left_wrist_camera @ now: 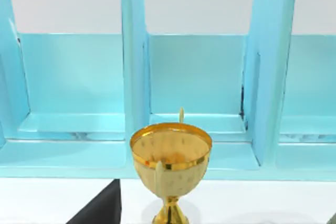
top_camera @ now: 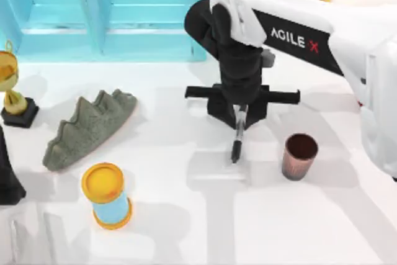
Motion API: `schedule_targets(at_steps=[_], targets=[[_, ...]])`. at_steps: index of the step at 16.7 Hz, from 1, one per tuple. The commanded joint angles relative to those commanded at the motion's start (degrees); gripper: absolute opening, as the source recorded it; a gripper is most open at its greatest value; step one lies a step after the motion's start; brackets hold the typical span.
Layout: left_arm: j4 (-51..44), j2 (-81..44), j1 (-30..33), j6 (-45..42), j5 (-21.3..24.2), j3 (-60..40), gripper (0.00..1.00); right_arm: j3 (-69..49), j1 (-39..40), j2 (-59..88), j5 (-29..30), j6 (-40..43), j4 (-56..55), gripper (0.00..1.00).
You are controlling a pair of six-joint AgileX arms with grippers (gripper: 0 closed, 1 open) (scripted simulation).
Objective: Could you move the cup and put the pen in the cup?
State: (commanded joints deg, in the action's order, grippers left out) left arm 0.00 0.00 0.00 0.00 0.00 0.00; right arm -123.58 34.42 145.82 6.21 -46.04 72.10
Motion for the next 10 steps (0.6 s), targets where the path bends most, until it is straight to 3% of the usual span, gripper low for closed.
schedule_targets(at_steps=[10], targets=[[0.0,0.0,0.0,0.0,0.0,0.0,1.0,10.75,4.93,-14.82,-0.51,-4.75,3.33,0.0]])
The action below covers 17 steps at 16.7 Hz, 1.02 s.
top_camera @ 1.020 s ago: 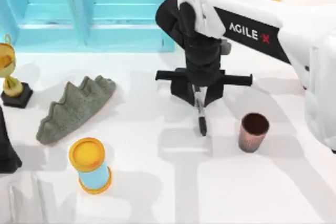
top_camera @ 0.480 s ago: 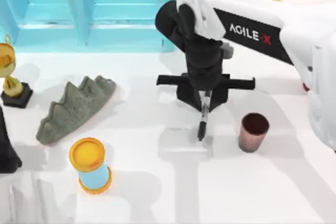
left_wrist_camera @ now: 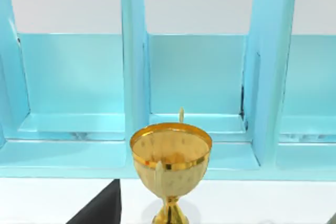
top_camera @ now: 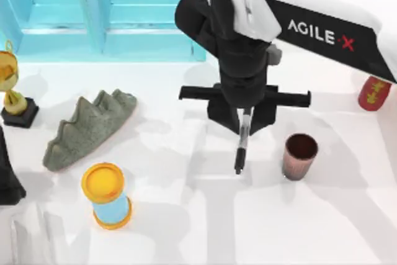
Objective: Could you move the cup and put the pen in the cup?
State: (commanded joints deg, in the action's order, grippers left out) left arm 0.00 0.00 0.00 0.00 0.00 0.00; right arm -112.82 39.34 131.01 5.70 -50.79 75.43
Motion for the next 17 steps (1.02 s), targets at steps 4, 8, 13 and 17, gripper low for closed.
schedule_targets(at_steps=[4,8,13,17], targets=[[0.0,0.0,0.0,0.0,0.0,0.0,1.0,4.31,1.95,-6.02,-0.16,-1.91,1.27,0.0],[0.0,0.0,0.0,0.0,0.0,0.0,1.0,6.41,2.86,-8.82,-0.21,-2.8,1.92,0.0],[0.0,0.0,0.0,0.0,0.0,0.0,1.0,6.21,2.53,-8.58,-0.23,-2.83,1.8,0.0],[0.0,0.0,0.0,0.0,0.0,0.0,1.0,10.38,3.31,-7.83,2.52,-0.22,-1.73,0.0]])
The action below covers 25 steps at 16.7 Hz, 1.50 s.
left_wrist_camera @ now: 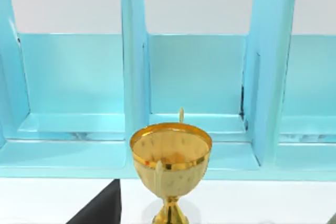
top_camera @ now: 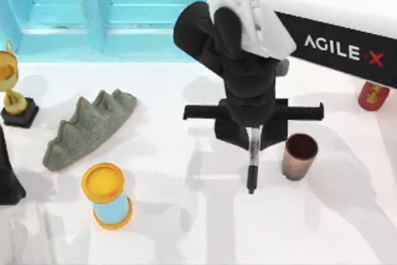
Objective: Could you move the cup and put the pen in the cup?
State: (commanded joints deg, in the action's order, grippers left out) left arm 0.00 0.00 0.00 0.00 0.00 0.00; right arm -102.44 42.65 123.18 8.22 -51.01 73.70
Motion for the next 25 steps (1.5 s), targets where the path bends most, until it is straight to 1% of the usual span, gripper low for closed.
schedule_targets(at_steps=[3,7,11,20,25], targets=[[0.0,0.0,0.0,0.0,0.0,0.0,1.0,5.42,1.42,-0.83,4.83,4.45,-8.41,0.0],[0.0,0.0,0.0,0.0,0.0,0.0,1.0,14.41,4.22,-4.12,14.01,12.97,-26.37,0.0],[0.0,0.0,0.0,0.0,0.0,0.0,1.0,25.05,7.72,-8.73,25.23,23.51,-49.07,0.0],[0.0,0.0,0.0,0.0,0.0,0.0,1.0,50.2,16.44,-20.45,52.53,49.22,-104.97,0.0],[0.0,0.0,0.0,0.0,0.0,0.0,1.0,61.53,20.63,-26.07,65.23,61.27,-131.85,0.0]])
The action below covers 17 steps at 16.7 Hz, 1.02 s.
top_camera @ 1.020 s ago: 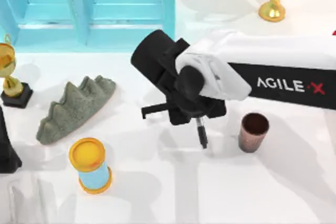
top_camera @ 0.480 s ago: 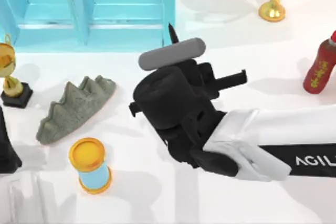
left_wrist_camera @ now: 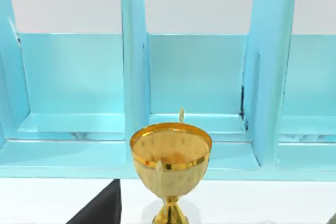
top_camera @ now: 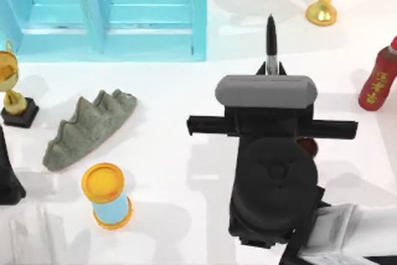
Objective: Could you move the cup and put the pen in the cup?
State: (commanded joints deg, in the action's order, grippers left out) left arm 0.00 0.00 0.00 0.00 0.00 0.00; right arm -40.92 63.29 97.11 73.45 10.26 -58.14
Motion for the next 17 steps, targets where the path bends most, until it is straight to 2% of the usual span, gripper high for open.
schedule_targets(at_steps=[4,7,17], targets=[[0.0,0.0,0.0,0.0,0.0,0.0,1.0,6.28,2.39,-3.3,7.17,6.79,-15.45,0.0],[0.0,0.0,0.0,0.0,0.0,0.0,1.0,8.85,3.39,-4.73,10.14,9.59,-21.93,0.0],[0.0,0.0,0.0,0.0,0.0,0.0,1.0,9.21,2.15,-4.73,9.88,8.85,-21.97,0.0]])
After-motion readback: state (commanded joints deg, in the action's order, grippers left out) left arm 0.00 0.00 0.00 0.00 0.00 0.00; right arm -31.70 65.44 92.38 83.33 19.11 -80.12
